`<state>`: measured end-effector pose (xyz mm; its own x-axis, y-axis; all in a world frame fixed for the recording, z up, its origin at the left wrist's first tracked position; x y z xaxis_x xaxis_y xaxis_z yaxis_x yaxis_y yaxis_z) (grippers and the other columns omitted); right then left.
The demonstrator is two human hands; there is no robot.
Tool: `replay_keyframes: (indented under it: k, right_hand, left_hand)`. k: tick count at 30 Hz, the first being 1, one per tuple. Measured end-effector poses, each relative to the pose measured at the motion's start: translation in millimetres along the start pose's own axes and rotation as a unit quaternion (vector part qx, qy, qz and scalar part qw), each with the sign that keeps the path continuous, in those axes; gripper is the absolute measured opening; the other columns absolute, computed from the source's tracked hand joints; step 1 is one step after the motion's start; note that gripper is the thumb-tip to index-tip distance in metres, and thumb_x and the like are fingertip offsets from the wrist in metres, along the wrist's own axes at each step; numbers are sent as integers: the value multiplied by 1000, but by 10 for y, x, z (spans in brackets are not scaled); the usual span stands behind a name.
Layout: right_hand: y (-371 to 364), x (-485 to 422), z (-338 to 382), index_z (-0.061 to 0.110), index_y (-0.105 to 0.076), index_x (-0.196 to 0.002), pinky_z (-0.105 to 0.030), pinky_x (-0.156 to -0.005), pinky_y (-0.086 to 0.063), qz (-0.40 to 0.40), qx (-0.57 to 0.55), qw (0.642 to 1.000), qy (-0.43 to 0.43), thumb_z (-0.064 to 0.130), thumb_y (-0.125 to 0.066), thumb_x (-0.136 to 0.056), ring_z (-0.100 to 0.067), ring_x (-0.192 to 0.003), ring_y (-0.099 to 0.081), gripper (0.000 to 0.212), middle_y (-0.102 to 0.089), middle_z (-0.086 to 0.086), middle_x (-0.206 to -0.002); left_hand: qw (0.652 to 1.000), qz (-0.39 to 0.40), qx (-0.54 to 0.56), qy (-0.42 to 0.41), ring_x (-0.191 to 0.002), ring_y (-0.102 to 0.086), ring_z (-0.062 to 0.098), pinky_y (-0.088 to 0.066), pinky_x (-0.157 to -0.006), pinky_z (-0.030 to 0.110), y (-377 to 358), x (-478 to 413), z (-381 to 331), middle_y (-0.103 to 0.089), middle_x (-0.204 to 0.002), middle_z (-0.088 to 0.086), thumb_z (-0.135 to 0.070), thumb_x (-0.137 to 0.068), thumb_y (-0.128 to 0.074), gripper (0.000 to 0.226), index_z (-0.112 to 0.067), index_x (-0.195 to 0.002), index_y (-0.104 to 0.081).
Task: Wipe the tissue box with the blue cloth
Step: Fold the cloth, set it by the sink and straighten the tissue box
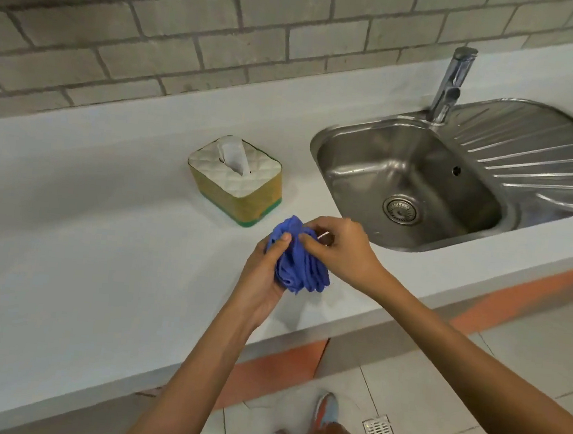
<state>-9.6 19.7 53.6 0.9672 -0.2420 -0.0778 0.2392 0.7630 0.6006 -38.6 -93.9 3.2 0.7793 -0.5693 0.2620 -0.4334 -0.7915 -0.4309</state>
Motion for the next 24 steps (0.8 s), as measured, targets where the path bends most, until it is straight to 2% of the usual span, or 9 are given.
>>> replay_keyframes:
  k: [2,3,6,9,13,15,20,22,24]
  right_hand:
    - [113,27,-163,8,-69,-89,-11,-63,-45,-1,-96,994,-59,16,-57,-86,1,-63,-57,14,-67,4,-75]
    - [191,42,-254,9,-68,-88,-13,-65,-44,-8,-138,986,-89,15,-56,-87,1,-65,-57,13,-65,5,-74]
    - [474,80,-549,9,-65,-88,-24,-68,-45,-34,-196,966,-162,15,-53,-89,-12,-71,-54,13,-61,-1,-74]
    - [756,96,-858,12,-61,-79,-17,-49,-43,-39,-199,954,-221,18,-51,-90,-14,-63,-47,16,-50,-4,-70]
    - [1064,105,-1291,17,-61,-72,-14,-38,-41,-26,-185,940,-287,19,-51,-89,-14,-57,-51,20,-54,-1,-68]
    - [1176,105,-1495,17,-61,-70,-15,-37,-41,-18,-159,939,-305,18,-52,-88,-13,-55,-52,20,-54,0,-67]
    - [1314,81,-1959,6,-60,-85,-17,-39,-41,22,-101,932,-347,14,-53,-87,-15,-56,-49,11,-52,-5,-74]
    - [1359,33,-2066,6,-58,-87,-16,-38,-41,34,-78,932,-352,13,-54,-87,-14,-56,-47,9,-51,-4,-71]
    - [1378,-18,-2129,6,-57,-89,-17,-39,-43,54,-54,932,-353,13,-54,-88,-14,-57,-49,7,-51,-4,-70]
  left_hand:
    - [999,10,-50,-2,-73,-60,25,-47,-59,29,-30,-5,53,-68,-93,14,-25,-90,-53,26,-12,-109,-65]
    - [998,-2,-70,4,-70,-61,22,-47,-55,26,-33,-15,81,-67,-92,14,-20,-91,-55,21,-11,-108,-63]
    - [984,-89,-146,46,-85,-61,25,-49,-71,34,12,-102,177,-64,-99,9,-11,-92,-52,9,-18,-91,-58]
    - [962,-137,-233,47,-92,-56,25,-46,-71,32,-50,-216,192,-60,-100,5,-12,-93,-48,15,-21,-82,-54]
    - [960,-114,-237,91,-94,-60,26,-51,-85,42,-305,-371,375,-63,-102,8,-12,-92,-53,11,-18,-84,-57]
    - [961,-99,-234,110,-93,-61,27,-52,-84,40,-440,-448,478,-64,-104,10,-11,-90,-56,6,-12,-93,-61]
    - [947,-95,-280,126,-98,-62,31,-53,-80,39,-705,-627,723,-65,-115,18,-13,-88,-60,29,-2,-116,-60]
    - [940,-99,-299,128,-101,-63,33,-53,-89,45,-740,-690,782,-65,-111,18,-14,-88,-61,27,-3,-113,-62]
    - [921,-100,-359,114,-88,-60,29,-53,-81,42,-718,-754,801,-64,-93,14,-16,-87,-62,10,-7,-90,-60]
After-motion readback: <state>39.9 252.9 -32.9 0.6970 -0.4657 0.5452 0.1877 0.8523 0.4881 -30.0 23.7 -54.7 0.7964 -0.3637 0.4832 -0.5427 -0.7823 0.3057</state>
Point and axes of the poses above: each hand's wrist, its own x-axis away from the middle knuckle, its own y-axis out of the back of the hand, z = x × y, the point moved 6 cm from there along -x, towards the middle knuckle
